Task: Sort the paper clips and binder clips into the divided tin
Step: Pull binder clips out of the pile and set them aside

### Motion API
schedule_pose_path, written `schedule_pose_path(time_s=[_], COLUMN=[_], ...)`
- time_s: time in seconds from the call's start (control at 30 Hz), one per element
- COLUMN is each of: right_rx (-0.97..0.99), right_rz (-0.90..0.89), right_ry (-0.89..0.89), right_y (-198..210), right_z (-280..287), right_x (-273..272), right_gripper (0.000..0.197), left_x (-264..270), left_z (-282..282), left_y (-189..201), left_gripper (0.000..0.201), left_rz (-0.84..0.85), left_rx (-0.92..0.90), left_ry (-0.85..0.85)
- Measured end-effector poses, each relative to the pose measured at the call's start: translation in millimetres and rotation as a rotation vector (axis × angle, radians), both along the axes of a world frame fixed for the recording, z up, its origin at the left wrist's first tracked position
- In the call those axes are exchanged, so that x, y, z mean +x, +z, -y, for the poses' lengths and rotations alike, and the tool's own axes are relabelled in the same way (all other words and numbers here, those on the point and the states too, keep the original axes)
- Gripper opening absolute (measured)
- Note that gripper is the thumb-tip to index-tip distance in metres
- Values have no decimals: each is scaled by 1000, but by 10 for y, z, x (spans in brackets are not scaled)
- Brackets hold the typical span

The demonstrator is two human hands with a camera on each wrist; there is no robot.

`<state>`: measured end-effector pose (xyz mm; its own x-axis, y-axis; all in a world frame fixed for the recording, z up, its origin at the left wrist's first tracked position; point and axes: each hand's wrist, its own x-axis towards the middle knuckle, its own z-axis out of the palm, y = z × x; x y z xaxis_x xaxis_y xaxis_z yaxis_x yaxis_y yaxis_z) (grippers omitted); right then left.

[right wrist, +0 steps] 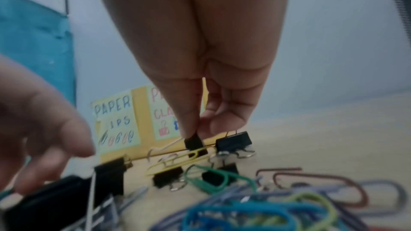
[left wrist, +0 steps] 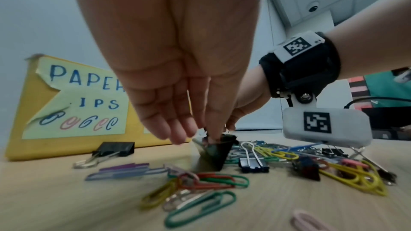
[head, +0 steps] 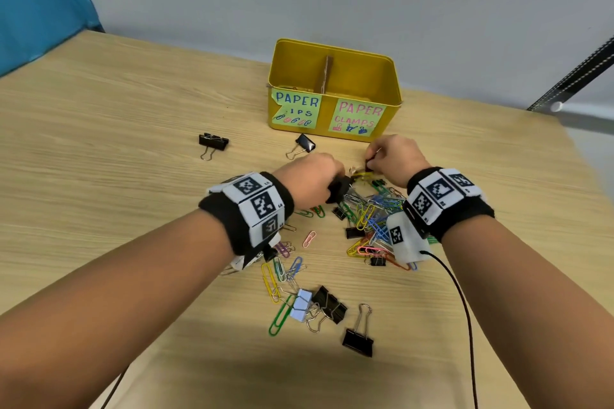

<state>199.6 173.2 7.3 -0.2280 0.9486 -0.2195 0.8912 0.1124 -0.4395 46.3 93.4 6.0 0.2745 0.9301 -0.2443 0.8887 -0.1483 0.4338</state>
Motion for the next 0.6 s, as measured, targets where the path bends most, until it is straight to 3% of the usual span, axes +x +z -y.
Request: schedule_pose_path(time_s=[0.13, 0.27, 0.4, 0.53, 0.6], right_rx=[33, 106, -110, -144, -173], right_rz=[-148, -63, 188, 107, 47], right_ry=[-145, -161, 21, 3, -11], right_y=[8, -7, 11, 20, 64], right_z=[-59, -17, 89, 64, 28], right_x=[86, 92, 119, 143, 166], right_gripper=[8, 23, 33, 24, 20], left_x=[-17, 29, -101, -383, -514], left_z=[-42, -69, -92, -139, -147], left_y=[-37, -20, 164, 294, 292], left_gripper=[77, 65, 56, 36, 45], left_rz=[-47, -69, 145, 356, 379], left_rx=[-25, 16, -57, -110, -133], left_ry=[-81, -83, 85, 246, 337])
